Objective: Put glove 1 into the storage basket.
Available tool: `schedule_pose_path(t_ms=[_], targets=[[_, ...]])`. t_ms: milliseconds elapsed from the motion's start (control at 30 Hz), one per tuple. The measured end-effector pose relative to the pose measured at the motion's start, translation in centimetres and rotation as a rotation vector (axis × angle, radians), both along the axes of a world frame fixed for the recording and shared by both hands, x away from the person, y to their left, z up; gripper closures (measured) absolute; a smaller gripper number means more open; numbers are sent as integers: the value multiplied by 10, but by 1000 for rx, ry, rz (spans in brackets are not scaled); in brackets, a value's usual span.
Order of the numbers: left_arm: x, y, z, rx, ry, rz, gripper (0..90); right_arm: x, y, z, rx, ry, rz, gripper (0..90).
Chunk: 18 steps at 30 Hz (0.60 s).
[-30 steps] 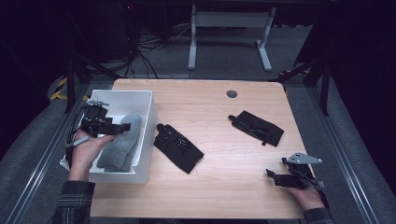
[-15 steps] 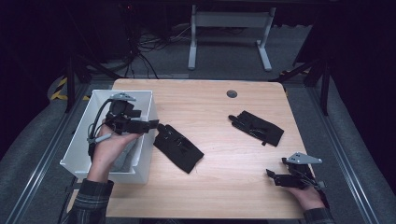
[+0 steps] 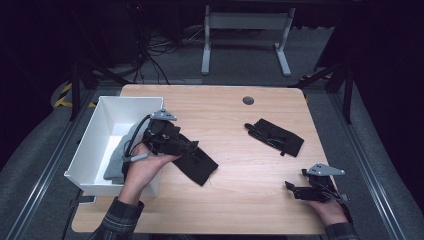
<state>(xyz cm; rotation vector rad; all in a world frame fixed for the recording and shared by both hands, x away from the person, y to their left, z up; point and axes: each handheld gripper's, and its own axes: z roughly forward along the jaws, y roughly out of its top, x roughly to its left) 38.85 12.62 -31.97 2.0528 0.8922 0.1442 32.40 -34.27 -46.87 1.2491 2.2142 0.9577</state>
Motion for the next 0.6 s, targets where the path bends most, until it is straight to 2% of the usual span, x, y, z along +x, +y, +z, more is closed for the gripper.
schedule_pose_path(t_ms=[100,133,167,200,233,267,367,400,467,600], targets=[[-3,-8,-3,0,-7,-16,175,1,0,3,4,13,-5,252],[-6,-15,-6,4,-3,-33,175,1,0,4,4,7,-10,286],[-6,-15,-6,4,-3,-33,175,1,0,4,4,7,-10,286],[-8,-22,-10,15,-8,-45,175,2,0,8,2,-5,-8,343],[-8,-22,-10,15,-8,-45,175,2,0,8,2,-5,-8,343],[-9,-25,-14,16,-2,-52,175,4,-1,11,6,-9,-3,419],[-14,-37,-27,31,6,-86,176,11,-2,16,-5,-7,-8,551],[-14,-37,-27,31,6,-86,176,11,-2,16,-5,-7,-8,551],[-17,-43,-34,38,12,-103,176,17,-2,18,-13,-14,-10,663],[-20,-49,-47,39,12,-122,176,27,-4,19,1,5,-3,805]])
